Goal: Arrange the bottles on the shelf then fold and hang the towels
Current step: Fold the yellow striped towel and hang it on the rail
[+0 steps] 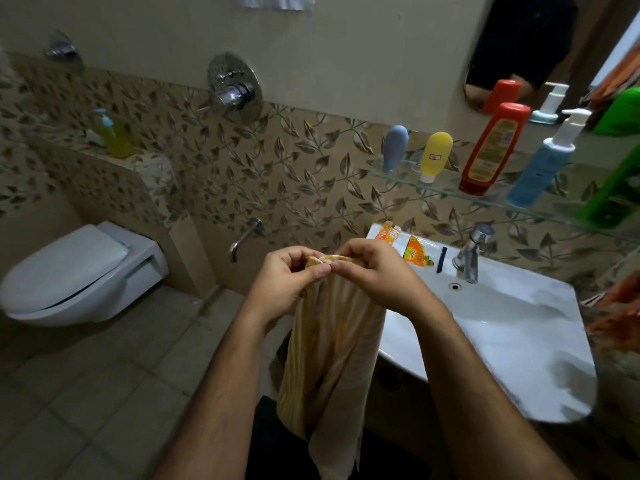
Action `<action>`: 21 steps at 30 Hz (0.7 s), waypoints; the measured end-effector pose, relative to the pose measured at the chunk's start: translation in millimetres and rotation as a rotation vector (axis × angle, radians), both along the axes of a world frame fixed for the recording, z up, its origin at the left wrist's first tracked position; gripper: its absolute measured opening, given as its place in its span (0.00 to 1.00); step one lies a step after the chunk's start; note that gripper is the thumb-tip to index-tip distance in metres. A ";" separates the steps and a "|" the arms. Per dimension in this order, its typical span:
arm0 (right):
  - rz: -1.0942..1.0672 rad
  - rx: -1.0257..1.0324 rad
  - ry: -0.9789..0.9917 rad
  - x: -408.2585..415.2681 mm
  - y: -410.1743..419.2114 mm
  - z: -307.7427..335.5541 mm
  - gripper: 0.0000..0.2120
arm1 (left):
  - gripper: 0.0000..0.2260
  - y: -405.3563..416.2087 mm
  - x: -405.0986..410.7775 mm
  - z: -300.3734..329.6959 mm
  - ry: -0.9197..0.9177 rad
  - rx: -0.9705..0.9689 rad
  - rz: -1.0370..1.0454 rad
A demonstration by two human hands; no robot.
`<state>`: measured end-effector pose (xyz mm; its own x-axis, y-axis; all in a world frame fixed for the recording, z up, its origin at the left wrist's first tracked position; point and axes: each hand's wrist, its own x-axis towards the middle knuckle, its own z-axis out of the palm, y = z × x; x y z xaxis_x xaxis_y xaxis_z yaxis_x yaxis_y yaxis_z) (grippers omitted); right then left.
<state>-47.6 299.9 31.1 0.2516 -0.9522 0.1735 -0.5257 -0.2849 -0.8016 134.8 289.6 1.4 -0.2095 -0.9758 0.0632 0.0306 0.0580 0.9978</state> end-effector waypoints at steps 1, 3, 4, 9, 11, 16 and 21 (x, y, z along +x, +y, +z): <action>-0.013 0.053 -0.028 -1.7 2.1 -0.5 0.08 | 0.04 -2.1 -0.3 0.7 -0.039 -0.011 0.058; -0.026 0.224 -0.074 -6.4 7.4 -1.9 0.11 | 0.06 -8.6 -0.1 2.7 -0.206 -0.082 0.212; -0.018 0.312 -0.091 -10.3 11.4 -2.4 0.12 | 0.07 -12.0 0.0 4.2 -0.291 -0.123 0.295; 0.005 0.461 -0.118 -37.0 37.9 9.4 0.10 | 0.03 -24.4 12.4 6.4 -0.398 -0.153 0.539; -0.072 0.367 -0.117 -41.5 40.0 14.0 0.09 | 0.05 -22.9 15.9 3.0 -0.380 -0.096 0.489; -0.349 0.073 -0.093 -14.5 26.1 -1.4 0.05 | 0.21 2.3 12.1 -9.6 -0.162 0.050 0.296; -0.237 0.042 0.072 11.2 26.5 -17.8 0.04 | 0.23 21.1 9.3 -10.1 -0.009 0.048 -0.018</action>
